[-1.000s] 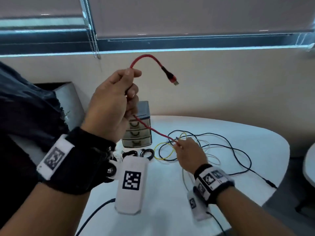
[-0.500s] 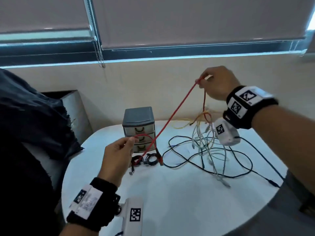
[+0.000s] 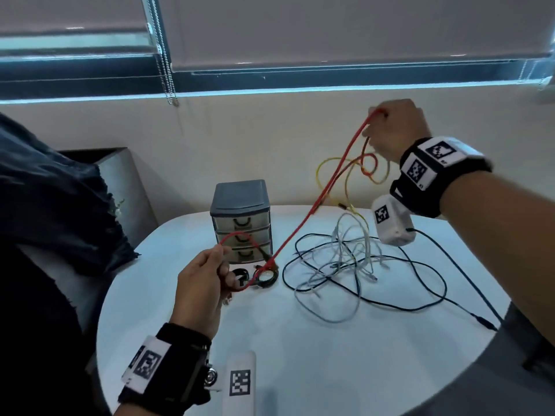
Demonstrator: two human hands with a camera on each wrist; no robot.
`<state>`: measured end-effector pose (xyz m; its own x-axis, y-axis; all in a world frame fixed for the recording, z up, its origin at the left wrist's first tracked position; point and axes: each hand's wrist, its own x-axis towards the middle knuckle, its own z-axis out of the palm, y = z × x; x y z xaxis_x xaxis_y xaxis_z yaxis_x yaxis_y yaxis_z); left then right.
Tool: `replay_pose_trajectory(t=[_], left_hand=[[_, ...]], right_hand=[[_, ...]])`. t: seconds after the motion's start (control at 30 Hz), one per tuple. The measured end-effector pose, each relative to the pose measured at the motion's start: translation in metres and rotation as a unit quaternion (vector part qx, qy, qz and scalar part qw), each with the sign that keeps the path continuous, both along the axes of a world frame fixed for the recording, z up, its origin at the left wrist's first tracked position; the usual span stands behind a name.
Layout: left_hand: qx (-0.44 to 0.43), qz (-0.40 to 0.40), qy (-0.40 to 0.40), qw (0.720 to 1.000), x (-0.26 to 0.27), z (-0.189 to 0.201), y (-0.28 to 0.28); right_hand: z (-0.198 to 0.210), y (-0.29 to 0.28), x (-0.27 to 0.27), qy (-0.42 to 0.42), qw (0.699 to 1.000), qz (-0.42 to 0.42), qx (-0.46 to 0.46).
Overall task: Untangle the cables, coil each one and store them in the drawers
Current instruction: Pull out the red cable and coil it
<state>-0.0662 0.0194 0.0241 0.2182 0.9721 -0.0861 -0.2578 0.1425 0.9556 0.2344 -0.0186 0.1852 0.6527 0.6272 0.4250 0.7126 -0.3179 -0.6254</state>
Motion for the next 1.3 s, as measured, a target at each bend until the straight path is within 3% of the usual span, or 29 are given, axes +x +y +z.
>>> replay_pose_trajectory(t=[0.07, 0.1, 0.17, 0.2, 0.23, 0.3, 0.4, 0.5, 0.67, 0.77, 0.87, 0.9, 0.97, 1.0, 1.07, 1.2, 1.3], left_hand=[[-0.015, 0.011, -0.025, 1.000, 0.002, 0.002, 0.002], [-0.019, 0.011, -0.030, 0.999, 0.003, 0.003, 0.004], [-0.021, 0.007, -0.025, 0.999, 0.005, 0.003, 0.005], [-0.021, 0.006, -0.022, 1.000, 0.006, 0.002, 0.005], [-0.023, 0.005, -0.020, 1.000, 0.007, 0.001, 0.004], [-0.028, 0.003, -0.018, 0.999, 0.009, -0.002, 0.002], [-0.032, -0.007, -0.008, 0.999, 0.010, -0.007, 0.000], [-0.030, -0.005, 0.007, 0.999, 0.009, -0.012, 0.001], [-0.042, -0.002, -0.010, 0.999, 0.009, -0.011, 0.001], [-0.045, -0.006, -0.015, 0.999, 0.009, -0.010, 0.003], [-0.054, -0.003, -0.035, 0.998, 0.009, -0.011, 0.002], [-0.055, -0.004, -0.039, 0.998, 0.009, -0.011, 0.001], [-0.056, -0.007, -0.041, 0.998, 0.009, -0.009, 0.001], [-0.056, -0.005, -0.044, 0.997, 0.009, -0.009, 0.000], [-0.059, 0.003, -0.057, 0.997, 0.008, -0.011, 0.001], [-0.060, 0.003, -0.067, 0.996, 0.007, -0.011, 0.002], [-0.064, 0.008, -0.072, 0.995, 0.007, -0.014, 0.002]], right_hand=[[-0.003, 0.001, -0.001, 0.047, 0.995, 0.054, -0.072], [-0.001, 0.003, -0.002, 0.037, 0.996, 0.058, -0.065], [0.007, 0.003, -0.004, -0.021, 0.999, 0.004, 0.031], [0.012, 0.006, -0.001, -0.011, 0.998, -0.006, 0.063], [0.014, 0.007, 0.000, 0.013, 0.999, 0.017, 0.043], [0.008, 0.005, -0.002, 0.034, 0.993, 0.071, -0.083], [0.003, 0.002, 0.004, -0.076, 0.995, 0.047, -0.052], [-0.004, -0.001, 0.006, -0.017, 0.993, 0.094, -0.064], [-0.007, 0.002, 0.000, -0.029, 0.983, 0.118, -0.140], [-0.003, 0.006, 0.005, -0.072, 0.996, 0.035, 0.034], [-0.009, 0.003, -0.001, -0.051, 0.992, 0.083, -0.080], [-0.012, 0.004, 0.000, -0.064, 0.994, 0.069, -0.057], [-0.011, 0.002, 0.003, -0.092, 0.993, 0.005, 0.071], [-0.010, 0.001, 0.005, -0.083, 0.993, 0.009, 0.085], [-0.011, 0.000, 0.002, -0.054, 0.996, 0.067, -0.002], [-0.009, -0.001, 0.003, -0.100, 0.992, 0.033, 0.074], [-0.011, 0.000, 0.001, -0.104, 0.992, 0.047, 0.045]])
